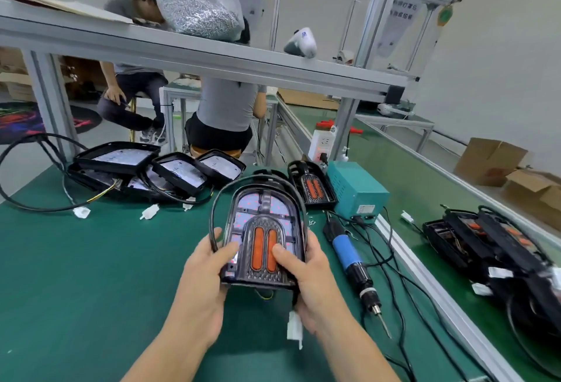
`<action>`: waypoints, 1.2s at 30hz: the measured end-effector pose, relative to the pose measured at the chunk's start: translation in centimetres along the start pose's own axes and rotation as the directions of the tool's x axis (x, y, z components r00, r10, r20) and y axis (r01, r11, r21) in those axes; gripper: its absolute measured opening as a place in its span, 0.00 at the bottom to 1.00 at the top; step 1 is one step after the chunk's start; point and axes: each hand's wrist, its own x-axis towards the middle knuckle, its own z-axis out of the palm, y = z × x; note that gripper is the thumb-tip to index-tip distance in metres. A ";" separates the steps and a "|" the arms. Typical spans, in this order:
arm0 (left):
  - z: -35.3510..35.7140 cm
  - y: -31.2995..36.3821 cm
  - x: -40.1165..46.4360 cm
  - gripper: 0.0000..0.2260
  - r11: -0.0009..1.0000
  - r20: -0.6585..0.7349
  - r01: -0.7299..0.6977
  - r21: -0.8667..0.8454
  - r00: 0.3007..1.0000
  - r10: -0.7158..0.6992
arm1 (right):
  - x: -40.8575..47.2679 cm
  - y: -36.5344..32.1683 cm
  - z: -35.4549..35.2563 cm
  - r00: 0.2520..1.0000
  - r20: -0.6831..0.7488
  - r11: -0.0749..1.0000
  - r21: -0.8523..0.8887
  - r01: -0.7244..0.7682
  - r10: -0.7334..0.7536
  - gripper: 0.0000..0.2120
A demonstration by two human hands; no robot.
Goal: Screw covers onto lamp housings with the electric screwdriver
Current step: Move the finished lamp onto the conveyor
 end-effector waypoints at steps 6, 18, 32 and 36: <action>6.4 0.2 0.0 0.13 0.991 0.285 -0.034 0.129 0.958 -0.004 | -0.4 -4.0 -3.3 0.927 -0.249 0.958 -0.125 0.256 -0.280 0.34; 25.0 -5.4 0.9 0.12 0.968 0.563 0.048 0.247 0.806 -0.184 | -4.7 -14.0 -17.2 0.597 -0.664 0.892 -0.358 0.275 -0.450 0.25; 37.1 -10.0 0.7 0.34 0.936 0.693 0.096 0.340 0.647 -0.318 | -3.3 -22.8 -28.8 0.422 -0.865 0.949 -0.313 -0.036 -0.269 0.21; 37.2 -10.8 1.2 0.33 0.919 0.737 -0.008 0.394 0.601 -0.310 | -3.0 -23.6 -30.3 0.368 -0.883 0.928 -0.353 -0.116 -0.290 0.18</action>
